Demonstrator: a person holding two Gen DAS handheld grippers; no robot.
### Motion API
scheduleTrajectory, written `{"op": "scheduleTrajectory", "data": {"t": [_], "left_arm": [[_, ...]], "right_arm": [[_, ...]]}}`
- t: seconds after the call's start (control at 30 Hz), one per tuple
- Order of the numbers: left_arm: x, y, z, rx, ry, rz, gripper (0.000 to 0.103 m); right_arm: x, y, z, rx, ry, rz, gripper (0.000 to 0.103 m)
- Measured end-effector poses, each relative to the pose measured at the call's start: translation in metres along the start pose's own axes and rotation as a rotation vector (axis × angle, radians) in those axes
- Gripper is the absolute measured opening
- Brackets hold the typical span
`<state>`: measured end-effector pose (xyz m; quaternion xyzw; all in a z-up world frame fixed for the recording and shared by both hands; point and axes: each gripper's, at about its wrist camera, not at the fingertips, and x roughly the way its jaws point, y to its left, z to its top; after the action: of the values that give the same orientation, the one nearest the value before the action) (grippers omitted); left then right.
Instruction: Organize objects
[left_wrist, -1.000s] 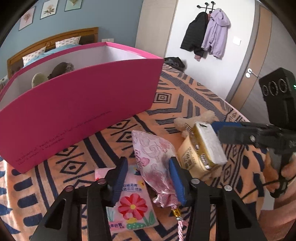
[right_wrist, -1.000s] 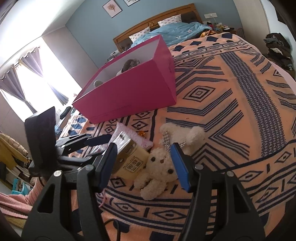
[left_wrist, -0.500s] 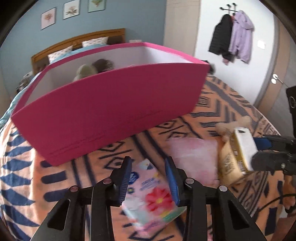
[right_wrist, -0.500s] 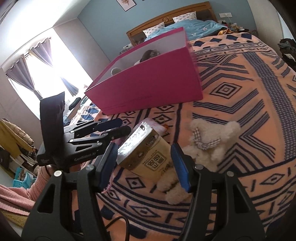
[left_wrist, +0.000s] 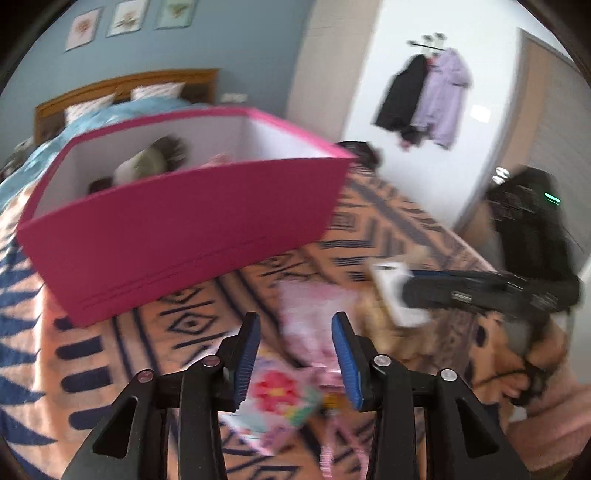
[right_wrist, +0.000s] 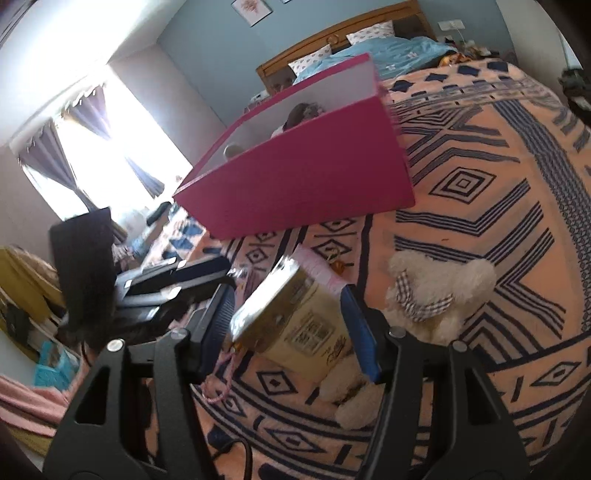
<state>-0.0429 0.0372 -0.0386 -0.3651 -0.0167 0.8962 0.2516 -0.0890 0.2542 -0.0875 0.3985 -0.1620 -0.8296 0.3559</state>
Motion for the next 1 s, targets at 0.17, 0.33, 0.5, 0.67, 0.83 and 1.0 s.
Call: {"op": "scheduleTrajectory", "data": {"t": [0.17,0.33,0.5,0.67,0.83,1.0], "left_arm": [[0.008,-0.033,-0.003,0.112,0.031,-0.122,0.043],[0.012,-0.045,-0.014,0.122,0.063,-0.189,0.043],[-0.002,-0.034,-0.024,0.085,0.060,-0.223,0.044],[-0.023,-0.026,-0.032,0.084,0.039,-0.208,0.049],[-0.048,-0.018,-0.030,0.074,-0.022,-0.214,0.056],[-0.042,-0.032,-0.019,0.103,-0.033,-0.226,0.056]], "right_arm": [[0.013,0.005,-0.003,-0.011,0.055,0.072,0.062],[0.024,0.019,-0.010,-0.044,0.104,0.131,0.063],[0.022,0.028,-0.015,-0.043,0.128,0.213,0.065],[0.013,0.044,-0.016,-0.111,0.125,0.244,0.065],[-0.003,0.038,-0.013,-0.105,0.083,0.231,0.065],[-0.018,0.017,-0.013,-0.052,0.045,0.142,0.065]]}}
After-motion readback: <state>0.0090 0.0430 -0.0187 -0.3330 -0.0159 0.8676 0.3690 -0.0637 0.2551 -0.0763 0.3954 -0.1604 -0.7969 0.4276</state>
